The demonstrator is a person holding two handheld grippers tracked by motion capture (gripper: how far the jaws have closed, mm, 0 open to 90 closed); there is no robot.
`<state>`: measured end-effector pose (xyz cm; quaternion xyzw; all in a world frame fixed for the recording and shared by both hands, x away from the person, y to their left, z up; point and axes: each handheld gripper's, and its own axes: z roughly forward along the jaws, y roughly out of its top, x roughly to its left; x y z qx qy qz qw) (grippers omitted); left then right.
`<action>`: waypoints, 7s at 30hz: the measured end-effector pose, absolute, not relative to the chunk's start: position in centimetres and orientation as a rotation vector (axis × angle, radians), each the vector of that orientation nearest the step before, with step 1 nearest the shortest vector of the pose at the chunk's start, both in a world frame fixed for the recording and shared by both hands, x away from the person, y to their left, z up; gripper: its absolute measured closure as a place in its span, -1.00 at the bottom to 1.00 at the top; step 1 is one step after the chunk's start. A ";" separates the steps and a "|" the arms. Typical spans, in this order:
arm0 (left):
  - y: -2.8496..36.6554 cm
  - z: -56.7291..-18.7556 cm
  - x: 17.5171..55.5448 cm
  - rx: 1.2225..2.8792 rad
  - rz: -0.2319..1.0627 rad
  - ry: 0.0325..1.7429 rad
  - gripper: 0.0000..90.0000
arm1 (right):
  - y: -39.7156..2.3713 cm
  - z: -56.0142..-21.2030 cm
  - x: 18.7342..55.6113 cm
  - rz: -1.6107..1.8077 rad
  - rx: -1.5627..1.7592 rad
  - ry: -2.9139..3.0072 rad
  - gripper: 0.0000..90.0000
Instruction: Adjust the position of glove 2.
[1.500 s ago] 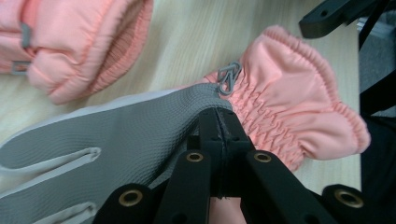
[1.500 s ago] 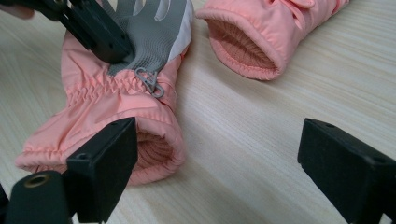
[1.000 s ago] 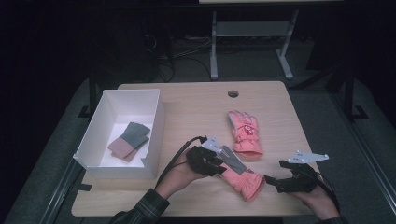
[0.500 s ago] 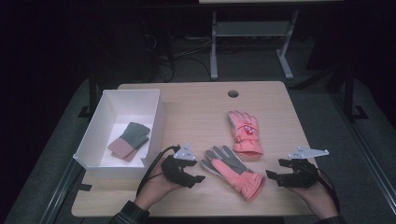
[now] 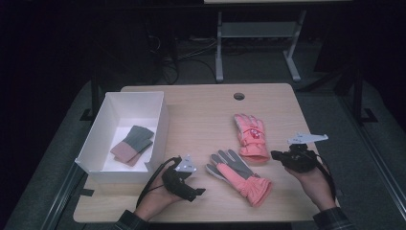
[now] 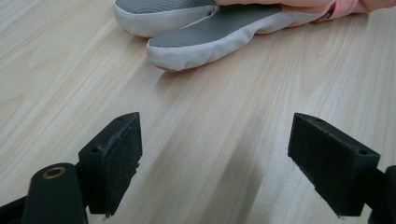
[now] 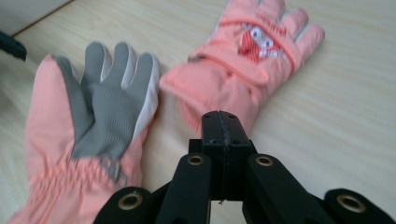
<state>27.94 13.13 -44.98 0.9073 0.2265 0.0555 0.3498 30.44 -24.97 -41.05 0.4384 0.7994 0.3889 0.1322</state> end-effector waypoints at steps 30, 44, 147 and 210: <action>13.4 -45.3 28.3 2.388 0.149 0.597 -0.62 | -18.0 -43.0 37.3 0.978 1.260 2.501 1.00; 13.4 -45.4 28.3 2.397 0.141 0.600 -0.62 | -25.1 -42.7 37.0 0.964 1.356 2.443 0.98; 13.1 -45.4 28.3 2.398 0.137 0.589 -0.62 | -17.5 -36.7 30.5 1.051 1.056 2.789 0.87; 5.4 -44.1 27.6 2.368 -0.017 0.457 0.99 | -25.2 -43.4 29.1 1.058 1.103 2.649 1.00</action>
